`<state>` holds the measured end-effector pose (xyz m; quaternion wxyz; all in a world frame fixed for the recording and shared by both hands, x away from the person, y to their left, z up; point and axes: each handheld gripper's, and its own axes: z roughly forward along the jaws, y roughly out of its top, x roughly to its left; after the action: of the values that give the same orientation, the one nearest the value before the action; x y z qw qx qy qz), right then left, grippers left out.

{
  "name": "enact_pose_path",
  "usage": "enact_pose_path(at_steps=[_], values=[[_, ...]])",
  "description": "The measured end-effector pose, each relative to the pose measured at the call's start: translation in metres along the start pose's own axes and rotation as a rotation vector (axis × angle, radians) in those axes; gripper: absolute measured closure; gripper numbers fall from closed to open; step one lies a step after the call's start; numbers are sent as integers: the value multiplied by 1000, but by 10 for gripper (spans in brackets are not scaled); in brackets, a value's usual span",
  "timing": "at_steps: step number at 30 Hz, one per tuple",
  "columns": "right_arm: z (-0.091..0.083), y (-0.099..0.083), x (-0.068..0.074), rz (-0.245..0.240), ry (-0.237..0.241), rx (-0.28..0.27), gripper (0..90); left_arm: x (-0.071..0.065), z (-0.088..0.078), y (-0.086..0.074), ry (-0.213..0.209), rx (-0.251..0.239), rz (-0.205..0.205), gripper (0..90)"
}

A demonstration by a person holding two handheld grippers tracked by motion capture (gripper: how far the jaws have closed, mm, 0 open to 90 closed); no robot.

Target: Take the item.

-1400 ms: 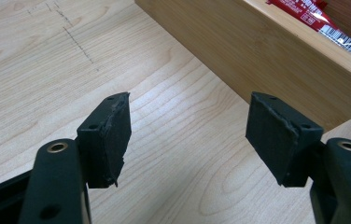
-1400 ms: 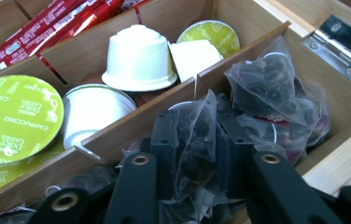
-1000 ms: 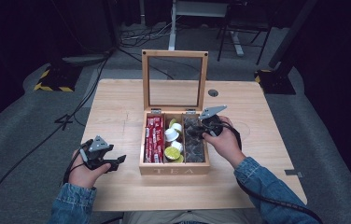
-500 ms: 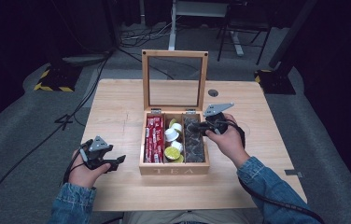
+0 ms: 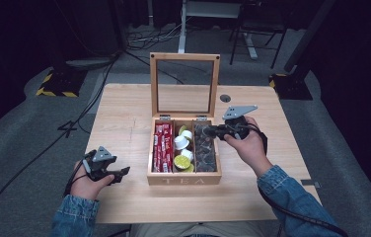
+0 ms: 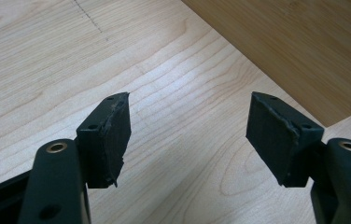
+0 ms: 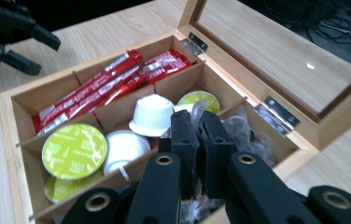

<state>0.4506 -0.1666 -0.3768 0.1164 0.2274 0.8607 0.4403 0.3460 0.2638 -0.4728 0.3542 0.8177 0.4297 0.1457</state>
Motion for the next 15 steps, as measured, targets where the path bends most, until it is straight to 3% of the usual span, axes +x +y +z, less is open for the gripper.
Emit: enact_pose_path(at_steps=[7, 15], values=[[-24, 0, -5, -11, -38, -3, 860, 1, 5, -1, -7, 29, 3, 296], [-49, -4, -13, 13, -77, -29, 860, 3, 9, -2, 1, 53, 8, 285]])
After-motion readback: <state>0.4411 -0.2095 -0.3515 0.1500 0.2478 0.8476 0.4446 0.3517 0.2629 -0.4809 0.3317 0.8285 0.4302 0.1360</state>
